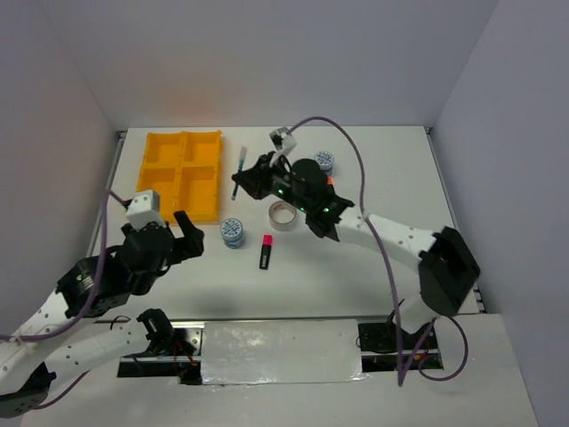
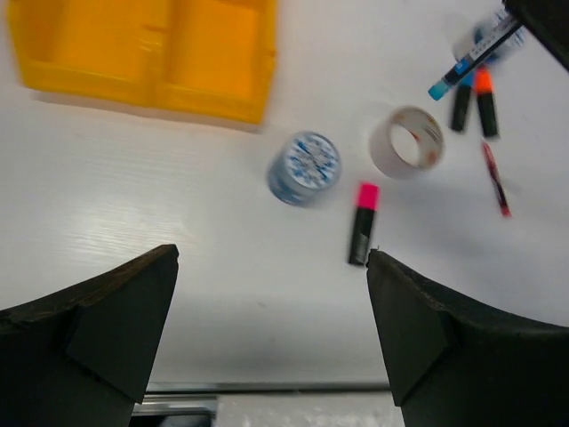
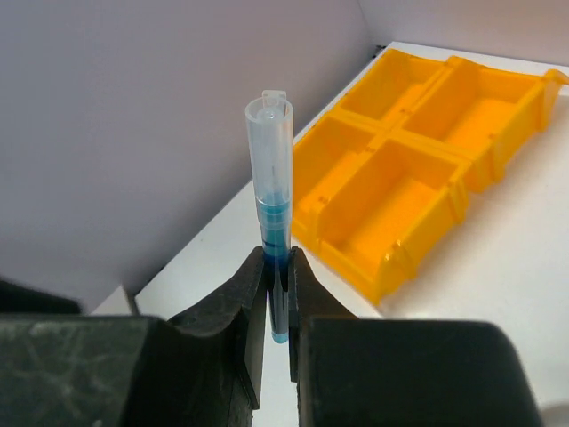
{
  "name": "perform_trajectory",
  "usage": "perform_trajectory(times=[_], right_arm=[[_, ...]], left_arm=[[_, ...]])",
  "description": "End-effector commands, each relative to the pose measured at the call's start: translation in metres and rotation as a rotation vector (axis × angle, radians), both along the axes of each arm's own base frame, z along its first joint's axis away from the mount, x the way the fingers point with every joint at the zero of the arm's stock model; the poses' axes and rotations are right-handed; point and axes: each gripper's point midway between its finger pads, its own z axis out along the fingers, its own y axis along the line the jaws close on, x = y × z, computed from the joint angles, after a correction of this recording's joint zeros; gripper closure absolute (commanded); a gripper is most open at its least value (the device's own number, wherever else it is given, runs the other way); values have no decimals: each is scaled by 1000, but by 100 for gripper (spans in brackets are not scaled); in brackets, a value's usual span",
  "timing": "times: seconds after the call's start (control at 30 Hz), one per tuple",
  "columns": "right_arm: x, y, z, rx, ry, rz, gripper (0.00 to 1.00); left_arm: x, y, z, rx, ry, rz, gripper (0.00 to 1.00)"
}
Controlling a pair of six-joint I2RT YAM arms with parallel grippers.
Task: Sort the stationery into containers
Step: Place the pen in the storage box.
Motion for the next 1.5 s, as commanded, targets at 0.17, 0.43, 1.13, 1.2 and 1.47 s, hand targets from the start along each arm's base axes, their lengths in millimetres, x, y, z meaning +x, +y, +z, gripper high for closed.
perform_trajectory(times=[0.17,0.43,1.13,1.2,1.47], right_arm=[[46,99,-42,-62,38,58,100],[93,162,-105,-156,69,38,100],[125,182,-177,-233,178,12,79],[126,181,-184,-236,204,8,79],[122,183,-202,-245,245,23,62]], left_arm=[[-12,84,12,61,-179,249,1],[-15,81,8,45,-185,209,1],[-8,63,2,94,-162,127,1],[-8,62,2,94,-160,123,1],[-6,60,1,105,-155,119,1]])
